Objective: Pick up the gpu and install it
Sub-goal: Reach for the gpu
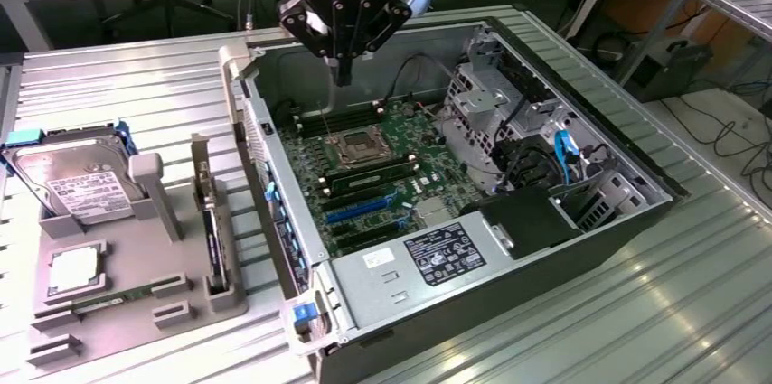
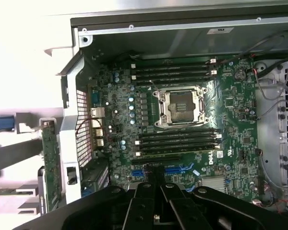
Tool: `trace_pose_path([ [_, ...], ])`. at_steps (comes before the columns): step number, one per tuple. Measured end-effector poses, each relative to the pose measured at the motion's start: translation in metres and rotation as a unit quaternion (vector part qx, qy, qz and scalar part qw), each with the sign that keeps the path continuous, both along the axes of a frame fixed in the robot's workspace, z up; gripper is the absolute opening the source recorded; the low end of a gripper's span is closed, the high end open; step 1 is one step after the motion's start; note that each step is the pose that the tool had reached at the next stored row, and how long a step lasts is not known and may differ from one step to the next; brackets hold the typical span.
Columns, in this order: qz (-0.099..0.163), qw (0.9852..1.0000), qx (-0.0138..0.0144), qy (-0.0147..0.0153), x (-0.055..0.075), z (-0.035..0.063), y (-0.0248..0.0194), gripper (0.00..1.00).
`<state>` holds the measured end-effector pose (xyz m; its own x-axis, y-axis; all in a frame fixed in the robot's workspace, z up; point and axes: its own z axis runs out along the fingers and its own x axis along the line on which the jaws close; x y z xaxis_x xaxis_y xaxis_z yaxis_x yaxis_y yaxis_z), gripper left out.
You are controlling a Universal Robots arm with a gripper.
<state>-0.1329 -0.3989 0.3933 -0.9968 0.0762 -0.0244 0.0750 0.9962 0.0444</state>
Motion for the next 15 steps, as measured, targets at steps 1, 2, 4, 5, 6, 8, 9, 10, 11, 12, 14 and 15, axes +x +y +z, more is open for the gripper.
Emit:
trace_pose_path([
  [1,0.000,1.0000,0.0000,0.0000,-0.0003,0.0000,0.0000,0.11],
  [2,0.000,1.0000,0.0000,0.0000,-0.0006,0.0000,0.0000,0.11],
  [4,0.000,1.0000,0.0000,0.0000,-0.0011,0.0000,0.0000,0.11],
  [5,0.000,1.0000,0.0000,0.0000,-0.0016,0.0000,0.0000,0.11],
  [6,0.000,1.0000,0.0000,0.0000,-0.0017,0.0000,0.0000,0.11],
  [8,0.000,1.0000,0.0000,0.0000,-0.0023,0.0000,0.0000,0.11],
  [9,0.000,1.0000,0.0000,0.0000,-0.0026,0.0000,0.0000,0.11],
  [10,0.000,1.0000,0.0000,0.0000,-0.0028,0.0000,0.0000,0.11],
  [11,0.000,1.0000,0.0000,0.0000,-0.0031,0.0000,0.0000,0.11],
  [12,0.000,1.0000,0.0000,0.0000,-0.0033,0.0000,0.0000,0.11],
  [14,0.000,1.0000,0.0000,0.0000,-0.0038,0.0000,0.0000,0.11],
  [15,0.000,1.0000,0.0000,0.0000,-0.0040,0.0000,0.0000,0.11],
])
